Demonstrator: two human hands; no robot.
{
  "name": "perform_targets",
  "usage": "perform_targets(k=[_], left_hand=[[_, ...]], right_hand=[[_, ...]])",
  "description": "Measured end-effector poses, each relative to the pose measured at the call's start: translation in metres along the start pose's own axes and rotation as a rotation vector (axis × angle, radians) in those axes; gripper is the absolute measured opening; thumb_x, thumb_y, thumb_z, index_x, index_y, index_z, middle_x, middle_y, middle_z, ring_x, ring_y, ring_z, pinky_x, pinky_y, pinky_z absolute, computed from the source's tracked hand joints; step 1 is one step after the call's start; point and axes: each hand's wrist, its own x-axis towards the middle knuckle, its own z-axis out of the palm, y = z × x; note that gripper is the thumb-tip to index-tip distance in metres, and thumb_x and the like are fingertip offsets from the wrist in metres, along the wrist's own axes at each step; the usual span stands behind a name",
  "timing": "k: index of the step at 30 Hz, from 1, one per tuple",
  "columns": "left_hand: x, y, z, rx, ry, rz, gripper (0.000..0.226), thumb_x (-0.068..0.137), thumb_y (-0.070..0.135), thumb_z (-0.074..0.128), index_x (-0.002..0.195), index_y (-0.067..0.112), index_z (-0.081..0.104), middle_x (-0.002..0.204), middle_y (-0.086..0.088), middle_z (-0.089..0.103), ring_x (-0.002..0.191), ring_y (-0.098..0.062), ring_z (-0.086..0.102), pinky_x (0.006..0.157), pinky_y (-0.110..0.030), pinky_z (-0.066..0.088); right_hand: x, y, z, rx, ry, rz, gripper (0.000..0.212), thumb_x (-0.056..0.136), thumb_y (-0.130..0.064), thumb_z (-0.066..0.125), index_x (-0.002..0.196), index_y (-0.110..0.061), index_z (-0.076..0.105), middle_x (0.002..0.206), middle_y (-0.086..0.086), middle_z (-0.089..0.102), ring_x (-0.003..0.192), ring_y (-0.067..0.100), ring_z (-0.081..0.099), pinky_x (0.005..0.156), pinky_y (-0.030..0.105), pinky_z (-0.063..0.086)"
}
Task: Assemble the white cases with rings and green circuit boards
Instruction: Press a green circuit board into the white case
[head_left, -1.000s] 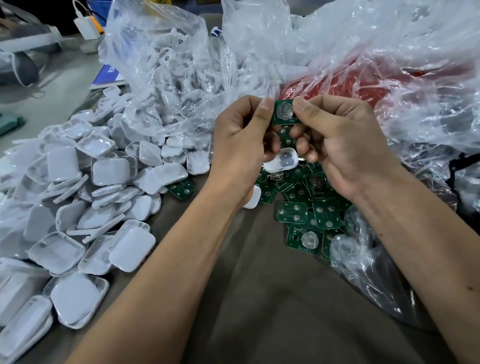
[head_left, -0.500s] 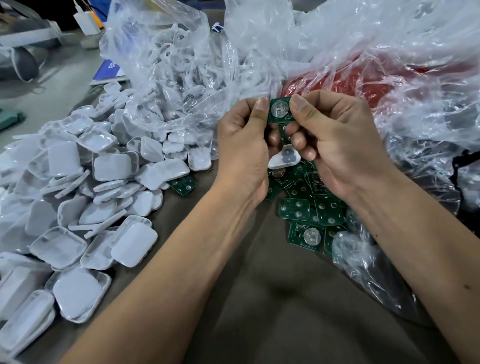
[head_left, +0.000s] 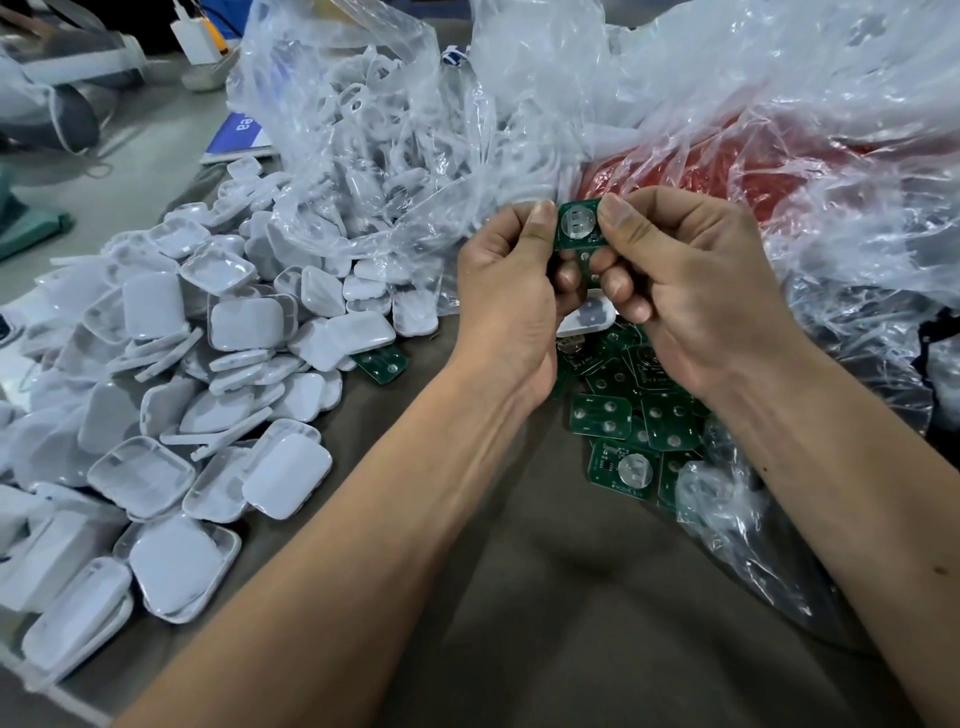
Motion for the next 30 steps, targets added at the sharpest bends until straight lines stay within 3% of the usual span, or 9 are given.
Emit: perform_targets(k=[3, 4, 6, 7, 9, 12, 17, 24, 30], left_hand=[[0.002, -0.001, -0.004, 0.112, -0.083, 0.091, 0.024, 0.108, 0.022, 0.051, 0.091, 0.01, 0.064, 0.068, 0.001, 0.061, 0.055, -0.013, 0.058, 0.05, -0.024, 0.052], [0.003, -0.001, -0.005, 0.155, -0.155, 0.13, 0.021, 0.108, 0.023, 0.05, 0.103, 0.012, 0.067, 0.078, -0.001, 0.066, 0.07, -0.021, 0.069, 0.063, -0.034, 0.06], [0.004, -0.002, -0.006, 0.197, -0.327, 0.173, 0.027, 0.107, 0.018, 0.051, 0.131, 0.012, 0.063, 0.1, -0.01, 0.069, 0.108, -0.043, 0.068, 0.095, -0.059, 0.055], [0.005, -0.001, -0.008, 0.198, -0.374, 0.19, 0.031, 0.106, 0.015, 0.053, 0.135, 0.008, 0.061, 0.102, -0.01, 0.069, 0.112, -0.044, 0.065, 0.102, -0.063, 0.05], [0.007, 0.002, -0.012, 0.193, -0.362, 0.218, 0.03, 0.102, 0.011, 0.056, 0.129, -0.001, 0.064, 0.092, -0.003, 0.072, 0.099, -0.028, 0.068, 0.105, -0.054, 0.051], [0.013, 0.009, -0.02, 0.13, -0.272, 0.216, 0.02, 0.098, 0.011, 0.062, 0.109, -0.004, 0.07, 0.093, -0.011, 0.074, 0.077, -0.016, 0.068, 0.085, -0.042, 0.058], [0.021, 0.013, -0.03, 0.329, -0.24, 0.208, 0.013, 0.103, 0.005, 0.056, 0.091, 0.007, 0.058, 0.079, -0.011, 0.076, 0.059, -0.022, 0.072, 0.047, -0.025, 0.054], [0.018, 0.007, -0.031, 0.601, -0.353, 0.336, 0.004, 0.096, 0.004, 0.067, 0.095, 0.003, 0.064, 0.069, -0.01, 0.067, 0.054, -0.023, 0.067, 0.055, -0.035, 0.06], [0.015, 0.01, -0.031, 0.636, -0.317, 0.333, 0.01, 0.091, -0.001, 0.07, 0.088, 0.007, 0.065, 0.06, -0.002, 0.066, 0.049, -0.02, 0.064, 0.05, -0.029, 0.055]], right_hand=[[0.003, -0.003, -0.005, 0.247, -0.083, 0.193, 0.014, 0.105, -0.015, 0.055, 0.101, -0.005, 0.063, 0.067, 0.001, 0.058, 0.047, 0.003, 0.047, 0.036, 0.012, 0.035], [0.004, -0.004, -0.007, 0.373, -0.153, 0.266, 0.016, 0.106, -0.017, 0.052, 0.107, -0.005, 0.061, 0.068, 0.0, 0.056, 0.046, 0.002, 0.047, 0.034, 0.012, 0.035], [0.004, -0.005, -0.011, 0.597, -0.297, 0.368, 0.021, 0.104, -0.019, 0.047, 0.105, -0.005, 0.062, 0.068, -0.001, 0.053, 0.043, 0.002, 0.048, 0.032, 0.012, 0.038], [0.004, -0.005, -0.012, 0.657, -0.348, 0.395, 0.023, 0.103, -0.02, 0.046, 0.101, -0.005, 0.063, 0.068, 0.0, 0.053, 0.043, 0.002, 0.048, 0.032, 0.013, 0.039], [0.004, -0.006, -0.014, 0.608, -0.397, 0.394, 0.026, 0.104, -0.021, 0.046, 0.094, -0.005, 0.065, 0.067, 0.0, 0.054, 0.043, 0.002, 0.048, 0.032, 0.012, 0.038], [0.004, -0.007, -0.017, 0.165, -0.344, 0.267, 0.025, 0.098, -0.026, 0.058, 0.086, -0.006, 0.066, 0.067, 0.002, 0.058, 0.044, 0.004, 0.047, 0.033, 0.012, 0.034], [0.009, -0.005, -0.024, -0.099, -0.06, 0.06, 0.026, 0.106, -0.022, 0.057, 0.087, -0.007, 0.069, 0.07, 0.006, 0.063, 0.049, 0.013, 0.053, 0.037, 0.019, 0.036], [0.008, -0.003, -0.027, -0.797, -0.025, -0.359, 0.019, 0.101, -0.024, 0.067, 0.091, -0.012, 0.076, 0.063, -0.003, 0.065, 0.05, 0.014, 0.057, 0.049, 0.031, 0.047], [0.009, -0.004, -0.029, -0.892, -0.165, -0.355, 0.019, 0.103, -0.019, 0.065, 0.084, -0.013, 0.066, 0.064, -0.003, 0.059, 0.052, 0.007, 0.047, 0.052, 0.027, 0.04]])
